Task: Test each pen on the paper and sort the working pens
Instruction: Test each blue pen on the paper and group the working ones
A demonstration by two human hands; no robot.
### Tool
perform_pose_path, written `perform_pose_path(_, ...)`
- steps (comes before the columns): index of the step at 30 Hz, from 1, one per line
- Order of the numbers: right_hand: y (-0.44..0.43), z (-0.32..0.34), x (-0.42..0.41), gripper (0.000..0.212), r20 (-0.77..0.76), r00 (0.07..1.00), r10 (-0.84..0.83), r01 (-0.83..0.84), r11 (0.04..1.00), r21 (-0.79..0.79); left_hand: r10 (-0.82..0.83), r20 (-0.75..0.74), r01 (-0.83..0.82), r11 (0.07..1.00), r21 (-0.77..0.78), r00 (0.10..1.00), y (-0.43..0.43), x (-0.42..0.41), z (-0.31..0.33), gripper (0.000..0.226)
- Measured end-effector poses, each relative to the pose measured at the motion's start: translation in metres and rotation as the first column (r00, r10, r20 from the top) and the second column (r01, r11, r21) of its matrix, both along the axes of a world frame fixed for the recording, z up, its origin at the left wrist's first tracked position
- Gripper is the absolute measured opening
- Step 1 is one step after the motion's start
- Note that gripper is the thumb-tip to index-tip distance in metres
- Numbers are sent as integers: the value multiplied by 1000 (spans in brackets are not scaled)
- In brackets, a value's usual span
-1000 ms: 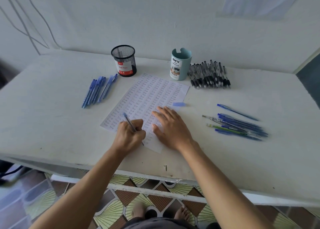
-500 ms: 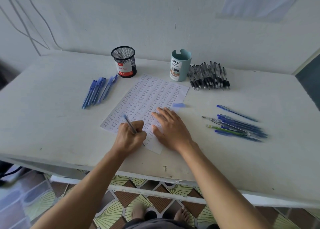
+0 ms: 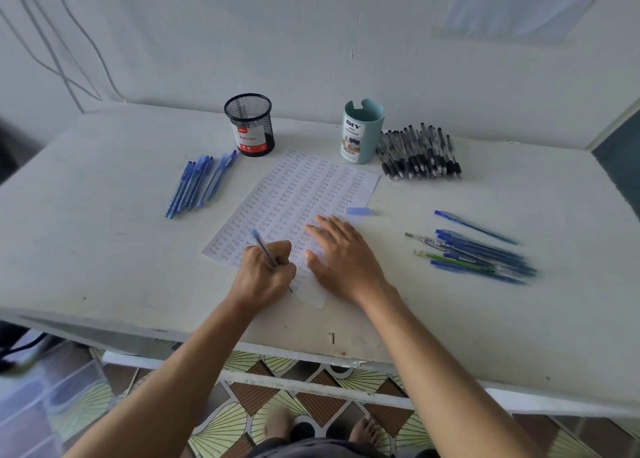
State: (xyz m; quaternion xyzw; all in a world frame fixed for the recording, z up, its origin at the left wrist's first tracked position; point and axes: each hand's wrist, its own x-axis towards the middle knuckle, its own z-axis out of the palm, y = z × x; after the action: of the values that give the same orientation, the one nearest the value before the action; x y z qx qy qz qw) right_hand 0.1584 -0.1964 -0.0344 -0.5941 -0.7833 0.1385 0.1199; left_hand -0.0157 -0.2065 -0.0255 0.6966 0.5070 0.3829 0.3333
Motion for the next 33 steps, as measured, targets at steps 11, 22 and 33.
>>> perform_pose_path(11,4,-8,7,71,-25,999,40,-39,999,23,167,447,-9,943,-334,879,17,-7,8,19)
perform_pose_path(22,16,0,43,43,-307,851,-426,509,813,283,354,712,259,759,-598,606,30,-13,24,35)
perform_pose_path(33,19,7,50,20,-208,871,-446,487,838,246,249,599,132,844,-519,761,48,6,43,11)
